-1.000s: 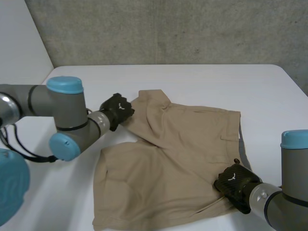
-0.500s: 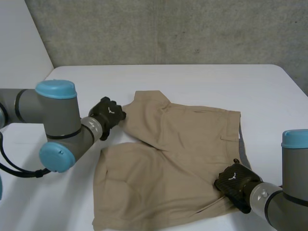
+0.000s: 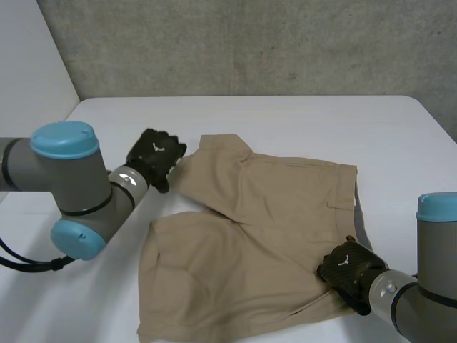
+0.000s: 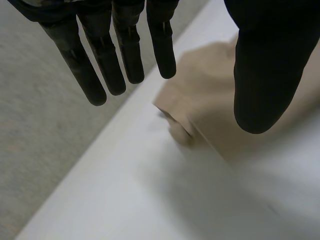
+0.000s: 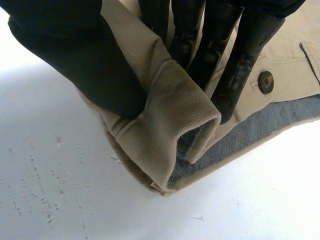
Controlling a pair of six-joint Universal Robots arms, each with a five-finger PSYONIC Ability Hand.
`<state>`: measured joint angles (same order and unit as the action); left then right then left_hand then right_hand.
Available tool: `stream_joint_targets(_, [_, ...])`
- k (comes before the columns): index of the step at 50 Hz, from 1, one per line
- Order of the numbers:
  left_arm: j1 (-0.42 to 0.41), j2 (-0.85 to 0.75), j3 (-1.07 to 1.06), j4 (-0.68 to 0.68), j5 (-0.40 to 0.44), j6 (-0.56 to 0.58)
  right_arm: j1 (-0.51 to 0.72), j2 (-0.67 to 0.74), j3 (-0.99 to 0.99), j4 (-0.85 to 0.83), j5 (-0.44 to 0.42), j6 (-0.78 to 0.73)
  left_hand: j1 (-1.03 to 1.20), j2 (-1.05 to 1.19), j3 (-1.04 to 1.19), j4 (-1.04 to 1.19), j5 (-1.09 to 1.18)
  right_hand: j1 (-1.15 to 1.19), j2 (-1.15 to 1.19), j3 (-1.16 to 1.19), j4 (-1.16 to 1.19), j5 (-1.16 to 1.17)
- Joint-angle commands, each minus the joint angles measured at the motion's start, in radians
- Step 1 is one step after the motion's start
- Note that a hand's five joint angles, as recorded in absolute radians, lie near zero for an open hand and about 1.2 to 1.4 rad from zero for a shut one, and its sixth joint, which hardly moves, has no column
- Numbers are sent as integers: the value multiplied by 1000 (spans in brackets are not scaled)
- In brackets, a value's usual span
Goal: Fold the shorts.
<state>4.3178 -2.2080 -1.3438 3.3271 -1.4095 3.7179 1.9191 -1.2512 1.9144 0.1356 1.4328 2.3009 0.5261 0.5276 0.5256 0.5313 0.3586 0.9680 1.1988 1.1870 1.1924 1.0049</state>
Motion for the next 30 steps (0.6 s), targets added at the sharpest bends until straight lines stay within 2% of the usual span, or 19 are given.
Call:
stream_joint_targets(1, [-6,91,-67,83,-2,-78,-2,1,-2,-4,0,0,104,103,105,99,97,428,197,209,204,217])
stream_joint_targets(10, [-6,68,-84,88,6,-69,-2,6,-2,-5,0,-1,78,76,78,73,71,428,197,209,204,217])
stream_joint_targets(21, [0,-67,-41,75,6,-62,-2,9,-2,-7,0,-1,131,129,131,125,124,428,197,209,204,217])
stream_joint_targets(26, [3,-93,-29,62,14,-62,-2,18,-3,-8,0,0,268,267,269,263,261,428,197,209,204,217])
stream_joint_targets(30, [3,-114,-12,51,26,-62,-3,16,-5,-8,0,-1,641,639,641,635,634,428,197,209,204,217])
